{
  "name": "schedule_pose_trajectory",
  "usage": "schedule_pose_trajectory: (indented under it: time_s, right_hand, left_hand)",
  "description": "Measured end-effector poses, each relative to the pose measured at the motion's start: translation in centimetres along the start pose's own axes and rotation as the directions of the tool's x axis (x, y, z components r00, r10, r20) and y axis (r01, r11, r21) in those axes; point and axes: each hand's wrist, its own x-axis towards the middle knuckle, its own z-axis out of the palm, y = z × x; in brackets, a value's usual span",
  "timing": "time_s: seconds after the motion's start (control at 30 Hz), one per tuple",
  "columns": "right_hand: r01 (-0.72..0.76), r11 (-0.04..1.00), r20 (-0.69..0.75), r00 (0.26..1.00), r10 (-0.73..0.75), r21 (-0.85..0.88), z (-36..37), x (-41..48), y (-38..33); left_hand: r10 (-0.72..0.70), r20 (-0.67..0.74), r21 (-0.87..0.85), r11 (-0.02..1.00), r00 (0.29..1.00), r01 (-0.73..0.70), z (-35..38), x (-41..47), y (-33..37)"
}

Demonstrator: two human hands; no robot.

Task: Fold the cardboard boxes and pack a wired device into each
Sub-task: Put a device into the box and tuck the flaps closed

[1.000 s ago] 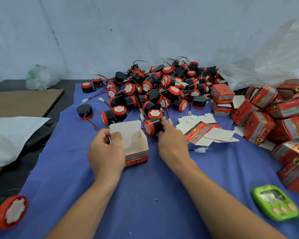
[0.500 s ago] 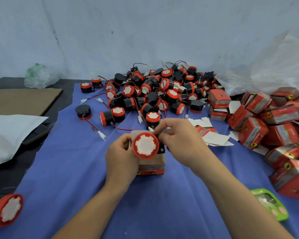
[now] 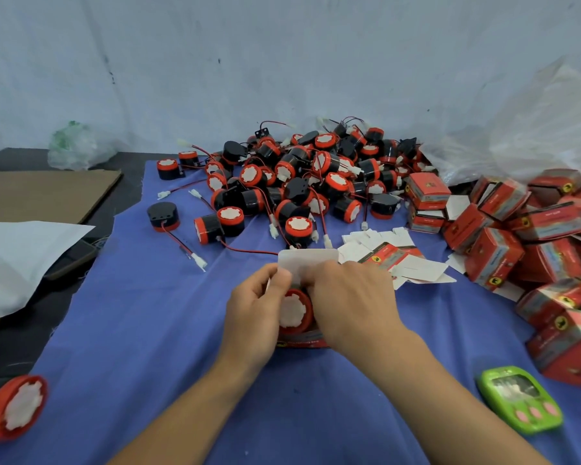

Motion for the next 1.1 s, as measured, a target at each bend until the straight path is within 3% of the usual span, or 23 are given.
schedule_pose_trajectory:
  time_s: [0.1, 0.17, 0.23, 0.3, 0.33, 0.4, 0.43, 0.5, 0.57, 0.63, 0.8, 0.87, 0.93, 1.0, 1.1]
  right_hand:
    - [-0.003, 0.991, -0.052, 0.999, -0.005, -0.135, 0.9, -0.3, 0.2]
    - [-0.005, 0.993, -0.101, 0.995, -0.007, -0.119, 1.3, -0.7, 0.4]
    - [0.012, 0.996, -0.054, 0.998, -0.017, -0.094, 1.7, -0.6, 0.6]
    - [0.024, 0.998, -0.026, 0.999, -0.022, 0.063, 2.1, -0.3, 1.1]
    - [-0.01, 0.97, -0.067, 0.997, 0.028, 0.245, 2.0, -0.3, 1.4]
    - [-0.083, 0.798, -0.172, 0.958, 0.229, 0.597, 1.6, -0.5, 2.7]
    - [-0.109, 0.739, -0.201, 0.927, 0.317, 0.664, 1.6, -0.6, 3.6]
    - [-0.18, 0.762, -0.162, 0.923, 0.35, 0.622, 1.4, -0.8, 5.5]
    - [-0.245, 0.801, 0.007, 0.958, 0.288, 0.546, 1.1, -0.8, 7.0]
    - [-0.28, 0.763, 0.111, 0.957, 0.267, 0.583, 0.8, -1.0, 7.7]
    - [-0.16, 0.707, -0.127, 0.934, 0.335, 0.689, -1.3, -1.8, 7.2]
    - [-0.063, 0.755, -0.196, 0.948, 0.249, 0.652, -2.4, -2.3, 5.5]
    - [0.006, 0.792, -0.155, 0.982, 0.112, 0.61, -2.7, -2.8, 3.7]
    - [0.011, 0.884, -0.03, 1.0, 0.003, 0.467, -2.2, -2.8, 2.2]
    - [0.078, 0.993, 0.065, 0.994, -0.084, 0.094, -1.2, -2.4, 1.0]
  left_hand:
    - [0.032, 0.087, 0.03, 0.999, 0.996, -0.035, -0.3, -0.1, 0.0]
    - [0.031, 0.115, 0.084, 0.996, 0.993, -0.041, -0.3, 0.0, -0.2]
    - [0.012, 0.088, 0.107, 0.994, 0.996, -0.021, -0.2, 0.1, -0.2]
    - [-0.015, 0.029, 0.128, 0.992, 0.999, 0.011, -0.1, 0.1, -0.3]
    - [-0.022, 0.005, 0.143, 0.989, 1.0, 0.021, -0.1, 0.1, -0.3]
    - [-0.027, -0.016, 0.168, 0.985, 0.999, 0.03, 0.0, 0.1, -0.3]
    - [-0.031, -0.021, 0.175, 0.984, 0.999, 0.034, 0.1, 0.0, -0.2]
    - [-0.027, -0.033, 0.177, 0.984, 0.999, 0.033, 0.3, -0.1, -0.1]
    - [-0.019, -0.042, 0.18, 0.983, 0.999, 0.027, 0.4, -0.2, -0.1]
    - [-0.002, -0.043, 0.19, 0.982, 0.999, 0.01, 0.4, -0.3, -0.2]
    - [0.011, -0.07, 0.226, 0.974, 0.998, 0.005, 0.5, -0.1, -0.4]
    - [0.023, -0.071, 0.235, 0.972, 0.997, -0.006, 0.5, -0.2, -0.3]
    - [0.039, -0.066, 0.24, 0.971, 0.997, -0.023, 0.5, -0.3, -0.2]
    - [0.047, -0.065, 0.24, 0.97, 0.997, -0.03, 0.5, -0.2, -0.3]
    - [0.046, -0.056, 0.219, 0.975, 0.997, -0.033, 0.5, -0.2, -0.3]
